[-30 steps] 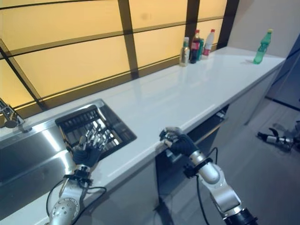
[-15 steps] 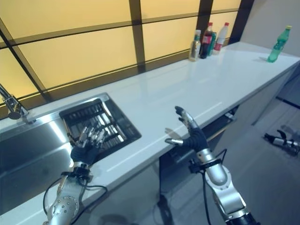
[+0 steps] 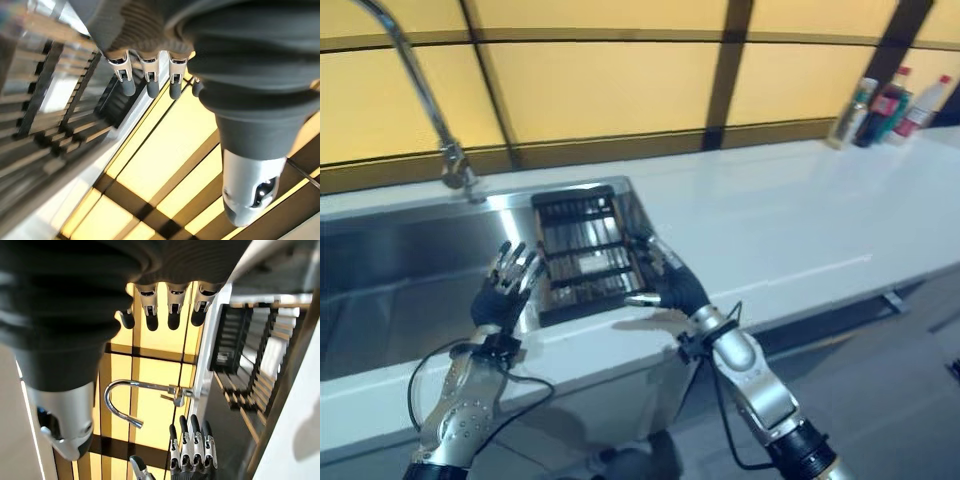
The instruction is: Pick up plates and place into dishwasher.
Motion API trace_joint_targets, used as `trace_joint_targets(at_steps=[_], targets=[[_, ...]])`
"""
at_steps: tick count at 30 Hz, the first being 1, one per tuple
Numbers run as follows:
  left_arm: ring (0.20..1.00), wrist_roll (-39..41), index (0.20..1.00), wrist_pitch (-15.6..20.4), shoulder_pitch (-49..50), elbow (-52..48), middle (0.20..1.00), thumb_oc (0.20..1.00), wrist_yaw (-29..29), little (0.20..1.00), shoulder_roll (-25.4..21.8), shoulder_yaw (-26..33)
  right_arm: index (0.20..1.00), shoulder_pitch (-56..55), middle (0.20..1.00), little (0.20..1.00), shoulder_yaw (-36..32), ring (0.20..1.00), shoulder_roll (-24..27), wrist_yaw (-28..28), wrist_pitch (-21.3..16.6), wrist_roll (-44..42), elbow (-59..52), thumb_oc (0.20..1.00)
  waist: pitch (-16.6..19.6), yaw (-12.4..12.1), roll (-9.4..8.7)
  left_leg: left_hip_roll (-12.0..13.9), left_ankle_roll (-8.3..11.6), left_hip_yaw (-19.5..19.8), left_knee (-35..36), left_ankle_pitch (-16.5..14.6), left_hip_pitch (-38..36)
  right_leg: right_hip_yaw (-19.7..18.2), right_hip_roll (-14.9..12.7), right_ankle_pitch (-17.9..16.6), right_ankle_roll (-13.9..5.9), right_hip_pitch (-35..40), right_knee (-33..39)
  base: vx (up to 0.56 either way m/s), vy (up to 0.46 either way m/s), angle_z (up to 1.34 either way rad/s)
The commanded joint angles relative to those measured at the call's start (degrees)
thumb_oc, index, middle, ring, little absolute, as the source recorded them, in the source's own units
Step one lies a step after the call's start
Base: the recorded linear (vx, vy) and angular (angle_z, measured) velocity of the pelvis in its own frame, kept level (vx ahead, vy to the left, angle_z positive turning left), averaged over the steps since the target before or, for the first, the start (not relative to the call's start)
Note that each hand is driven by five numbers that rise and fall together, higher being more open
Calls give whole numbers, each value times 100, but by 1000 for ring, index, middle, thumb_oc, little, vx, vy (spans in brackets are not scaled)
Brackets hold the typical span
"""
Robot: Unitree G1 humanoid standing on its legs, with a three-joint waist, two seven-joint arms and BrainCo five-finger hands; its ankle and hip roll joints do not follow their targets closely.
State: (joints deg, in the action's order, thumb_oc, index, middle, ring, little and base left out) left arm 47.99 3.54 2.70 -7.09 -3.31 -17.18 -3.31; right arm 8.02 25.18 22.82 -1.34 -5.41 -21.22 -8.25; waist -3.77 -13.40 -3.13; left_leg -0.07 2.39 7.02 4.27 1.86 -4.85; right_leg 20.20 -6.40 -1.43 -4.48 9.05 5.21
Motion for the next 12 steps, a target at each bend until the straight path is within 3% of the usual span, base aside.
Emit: trace_joint_targets(at_steps=[1, 12], targets=[[1000, -274, 1000, -23, 15, 113, 1000, 1000, 13, 1000, -324, -46, 1000, 202, 1000, 1000, 144, 1000, -121, 235, -129, -333, -18, 1000, 192, -135, -35, -71, -123, -75, 54, 65, 205, 215, -137, 352, -43, -19, -510, 9, -40, 24], [1000, -402, 1000, 29, 42, 120, 1000, 1000, 109, 1000, -349, -33, 1000, 89, 1000, 1000, 263, 1000, -244, 473, -285, -362, 335, 1000, 94, -214, 68, -61, -42, 149, 73, 206, 326, 371, -89, 347, -24, 25, -470, -16, -48, 15]])
